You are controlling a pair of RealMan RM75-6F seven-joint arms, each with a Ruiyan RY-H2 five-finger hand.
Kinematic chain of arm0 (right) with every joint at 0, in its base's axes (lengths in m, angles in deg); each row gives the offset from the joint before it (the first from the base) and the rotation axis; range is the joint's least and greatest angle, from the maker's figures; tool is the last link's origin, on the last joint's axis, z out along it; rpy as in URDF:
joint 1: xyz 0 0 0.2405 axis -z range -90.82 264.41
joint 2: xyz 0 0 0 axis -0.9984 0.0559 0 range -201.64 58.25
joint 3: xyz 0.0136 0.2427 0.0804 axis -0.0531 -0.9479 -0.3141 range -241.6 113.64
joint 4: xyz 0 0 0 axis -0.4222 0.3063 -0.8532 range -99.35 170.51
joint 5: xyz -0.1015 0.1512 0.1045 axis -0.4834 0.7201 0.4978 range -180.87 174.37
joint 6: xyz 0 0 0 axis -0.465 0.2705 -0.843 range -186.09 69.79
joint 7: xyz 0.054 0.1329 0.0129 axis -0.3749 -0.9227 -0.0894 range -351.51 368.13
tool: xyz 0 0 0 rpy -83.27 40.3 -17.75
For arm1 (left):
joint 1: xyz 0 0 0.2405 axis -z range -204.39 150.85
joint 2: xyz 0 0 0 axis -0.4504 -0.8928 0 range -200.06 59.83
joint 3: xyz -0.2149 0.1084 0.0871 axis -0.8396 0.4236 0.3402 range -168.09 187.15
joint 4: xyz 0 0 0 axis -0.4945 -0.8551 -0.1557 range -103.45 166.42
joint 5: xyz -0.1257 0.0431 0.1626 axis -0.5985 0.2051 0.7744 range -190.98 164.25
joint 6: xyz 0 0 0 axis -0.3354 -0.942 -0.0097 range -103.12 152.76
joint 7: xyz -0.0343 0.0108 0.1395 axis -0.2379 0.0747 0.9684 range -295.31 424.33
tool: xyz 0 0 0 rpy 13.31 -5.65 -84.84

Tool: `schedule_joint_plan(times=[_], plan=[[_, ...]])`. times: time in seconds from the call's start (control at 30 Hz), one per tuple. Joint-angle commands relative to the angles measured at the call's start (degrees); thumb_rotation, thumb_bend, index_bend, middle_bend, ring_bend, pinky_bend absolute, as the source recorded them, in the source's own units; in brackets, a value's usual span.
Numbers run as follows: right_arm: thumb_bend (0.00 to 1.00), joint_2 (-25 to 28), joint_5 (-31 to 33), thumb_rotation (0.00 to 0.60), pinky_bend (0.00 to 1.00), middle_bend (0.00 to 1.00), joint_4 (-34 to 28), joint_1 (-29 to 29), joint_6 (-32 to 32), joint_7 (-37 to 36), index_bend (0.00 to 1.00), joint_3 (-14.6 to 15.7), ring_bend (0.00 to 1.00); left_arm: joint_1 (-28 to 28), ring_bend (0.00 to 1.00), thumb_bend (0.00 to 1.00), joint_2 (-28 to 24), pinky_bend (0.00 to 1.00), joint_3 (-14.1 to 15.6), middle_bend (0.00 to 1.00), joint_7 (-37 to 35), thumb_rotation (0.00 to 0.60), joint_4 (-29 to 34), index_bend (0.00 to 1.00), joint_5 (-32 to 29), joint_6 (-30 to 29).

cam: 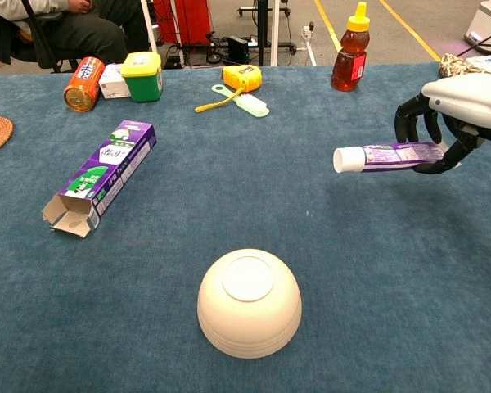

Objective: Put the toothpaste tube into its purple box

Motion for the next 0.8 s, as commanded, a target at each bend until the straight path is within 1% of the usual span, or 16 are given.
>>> schedule_joint_plan(times=[0.03, 0.1, 0.17, 0.2, 0.33, 0.4, 0.43, 0.5, 0.6, 0.7, 0.8], plan=[[0.50, 1.34, -0.52, 0.600, 0.64, 0.61, -1.21, 0.29, 1.32, 3.91, 0.60, 0.18, 0.58, 6.47, 0.00, 0.06, -0.56, 0.06, -1.06, 0.00, 0.58, 0.600, -2.98, 0.00, 4.98, 6.26], [0.50, 1.38, -0.41, 0.600, 0.64, 0.61, -1.61, 0.53, 2.09, 5.74, 0.60, 0.12, 0.58, 10.14, 0.00, 0.06, 0.00, 0.06, -1.33, 0.00, -0.42, 0.600, -6.33, 0.00, 8.82, 8.55], [0.50, 1.74, 0.27, 0.600, 0.64, 0.62, -2.27, 0.59, 2.08, 6.68, 0.61, -0.19, 0.59, 13.79, 0.00, 0.06, 1.70, 0.06, -1.23, 0.00, -3.54, 0.600, -11.18, 0.00, 13.73, 9.28], [0.50, 1.99, 0.60, 0.600, 0.64, 0.62, -2.40, 0.59, 2.19, 7.29, 0.61, -0.43, 0.59, 16.00, 0.00, 0.05, 3.07, 0.06, -1.06, 0.00, -6.06, 0.600, -14.77, 0.00, 16.70, 9.22], [0.51, 2.75, 1.87, 0.600, 0.65, 0.62, -2.87, 0.64, 2.28, 8.37, 0.61, -1.22, 0.59, 21.16, 0.00, 0.01, 6.51, 0.06, 0.58, 0.00, -13.80, 0.600, -24.31, 0.00, 23.53, 8.02], [0.51, 2.99, 2.24, 0.600, 0.65, 0.62, -2.87, 0.65, 2.41, 8.72, 0.61, -1.51, 0.59, 23.05, 0.00, 0.00, 7.34, 0.06, 1.33, 0.00, -15.90, 0.600, -27.34, 0.00, 25.94, 7.59], [0.51, 3.14, 2.55, 0.600, 0.65, 0.62, -2.86, 0.67, 2.49, 8.90, 0.61, -1.73, 0.59, 24.47, 0.00, 0.00, 7.99, 0.06, 1.87, 0.00, -16.88, 0.600, -29.84, 0.00, 27.88, 7.01], [0.51, 3.42, 3.28, 0.600, 0.65, 0.62, -2.83, 0.71, 2.52, 9.15, 0.61, -2.15, 0.59, 27.12, 0.00, 0.00, 9.50, 0.07, 2.94, 0.00, -18.08, 0.600, -35.03, 0.00, 31.63, 5.32], [0.51, 3.85, 4.66, 0.600, 0.65, 0.62, -2.35, 0.78, 2.40, 9.50, 0.61, -2.85, 0.59, 32.29, 0.00, 0.00, 12.89, 0.08, 5.04, 0.00, -17.94, 0.600, -45.86, 0.00, 38.58, 1.63], [0.51, 4.15, 5.31, 0.600, 0.65, 0.62, -2.38, 0.82, 2.12, 9.41, 0.61, -3.01, 0.59, 35.15, 0.00, 0.01, 15.63, 0.08, 7.12, 0.00, -18.26, 0.600, -52.81, 0.00, 41.45, -0.02], [0.51, 4.47, 5.55, 0.600, 0.65, 0.62, -2.77, 0.90, 1.94, 9.14, 0.61, -2.96, 0.59, 37.17, 0.00, 0.01, 17.30, 0.09, 8.96, 0.00, -17.65, 0.600, -57.27, 0.00, 43.19, -0.82]])
